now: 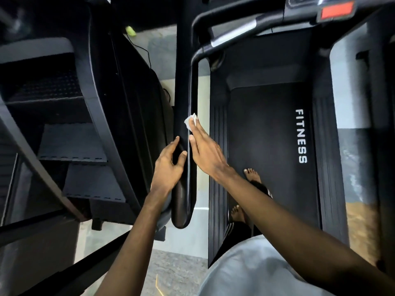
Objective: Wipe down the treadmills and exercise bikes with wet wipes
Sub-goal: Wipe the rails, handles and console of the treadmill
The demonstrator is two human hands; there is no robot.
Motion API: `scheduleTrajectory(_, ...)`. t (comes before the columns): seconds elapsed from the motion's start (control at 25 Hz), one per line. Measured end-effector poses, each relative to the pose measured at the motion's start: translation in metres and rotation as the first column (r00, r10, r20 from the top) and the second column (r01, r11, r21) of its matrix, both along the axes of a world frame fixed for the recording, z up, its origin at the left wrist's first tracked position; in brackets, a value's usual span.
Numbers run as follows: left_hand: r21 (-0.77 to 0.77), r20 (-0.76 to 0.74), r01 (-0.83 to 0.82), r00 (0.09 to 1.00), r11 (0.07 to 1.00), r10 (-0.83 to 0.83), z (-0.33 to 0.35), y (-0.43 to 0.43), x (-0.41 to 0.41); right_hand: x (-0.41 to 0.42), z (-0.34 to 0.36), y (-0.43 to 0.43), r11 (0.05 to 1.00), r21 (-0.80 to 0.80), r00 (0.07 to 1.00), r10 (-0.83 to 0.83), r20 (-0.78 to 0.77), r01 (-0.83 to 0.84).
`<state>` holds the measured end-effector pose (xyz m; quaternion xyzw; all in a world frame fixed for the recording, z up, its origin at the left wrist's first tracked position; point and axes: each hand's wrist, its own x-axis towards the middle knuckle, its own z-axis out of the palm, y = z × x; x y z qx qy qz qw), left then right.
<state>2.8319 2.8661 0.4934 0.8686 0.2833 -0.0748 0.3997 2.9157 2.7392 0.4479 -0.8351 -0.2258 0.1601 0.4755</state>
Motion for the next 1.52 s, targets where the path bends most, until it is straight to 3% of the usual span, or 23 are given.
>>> scheduleTrajectory(0.2, 0.106, -0.122, 0.014, 0.992, 0.994, -0.001, 0.008, -0.011, 0.036, 0.072, 0.008, 0.005, 0.952, -0.21, 0.933, 0.271, 0.236, -0.223)
scheduleTrajectory(0.36, 0.113, -0.131, -0.073, 0.988, 0.991, 0.087, 0.008, -0.015, 0.056, 0.132, 0.01, 0.011, 0.897, -0.359, 0.893, 0.362, 0.267, -0.257)
scheduleTrajectory(0.52, 0.122, -0.129, -0.129, 0.981, 0.984, 0.144, 0.005, -0.018, 0.071, 0.152, 0.009, 0.004, 0.804, -0.451, 0.761, 0.555, 0.337, -0.386)
scheduleTrajectory(0.64, 0.145, -0.138, -0.157, 0.975, 0.977, 0.177, 0.005, -0.02, 0.086, 0.176, 0.018, 0.009, 0.83, -0.452, 0.806, 0.494, 0.326, -0.326)
scheduleTrajectory(0.76, 0.18, -0.131, -0.157, 0.974, 0.971, 0.182, 0.006, -0.022, 0.104, 0.195, 0.027, 0.016, 0.805, -0.488, 0.774, 0.531, 0.344, -0.336)
scheduleTrajectory(0.88, 0.197, -0.102, -0.154, 0.979, 0.968, 0.176, 0.006, -0.018, 0.125, 0.229, 0.036, 0.017, 0.845, -0.464, 0.831, 0.443, 0.335, -0.264)
scheduleTrajectory(1.0, 0.19, -0.08, -0.134, 0.985, 0.973, 0.151, 0.001, -0.013, 0.147, 0.254, 0.044, 0.015, 0.787, -0.588, 0.809, 0.464, 0.361, -0.189)
scheduleTrajectory(1.16, 0.172, -0.017, -0.084, 0.996, 0.982, 0.088, 0.002, 0.003, 0.188, 0.271, 0.049, 0.009, 0.783, -0.62, 0.876, 0.337, 0.345, -0.057)
scheduleTrajectory(1.36, 0.147, 0.013, -0.007, 1.0, 0.989, 0.006, 0.001, 0.024, 0.235, 0.266, 0.053, 0.033, 0.701, -0.676, 0.822, 0.51, 0.253, -0.227)
scheduleTrajectory(1.52, 0.065, -0.032, 0.0, 0.999, 0.998, 0.002, -0.004, 0.037, 0.252, 0.302, 0.055, 0.051, 0.676, -0.714, 0.865, 0.456, 0.211, -0.182)
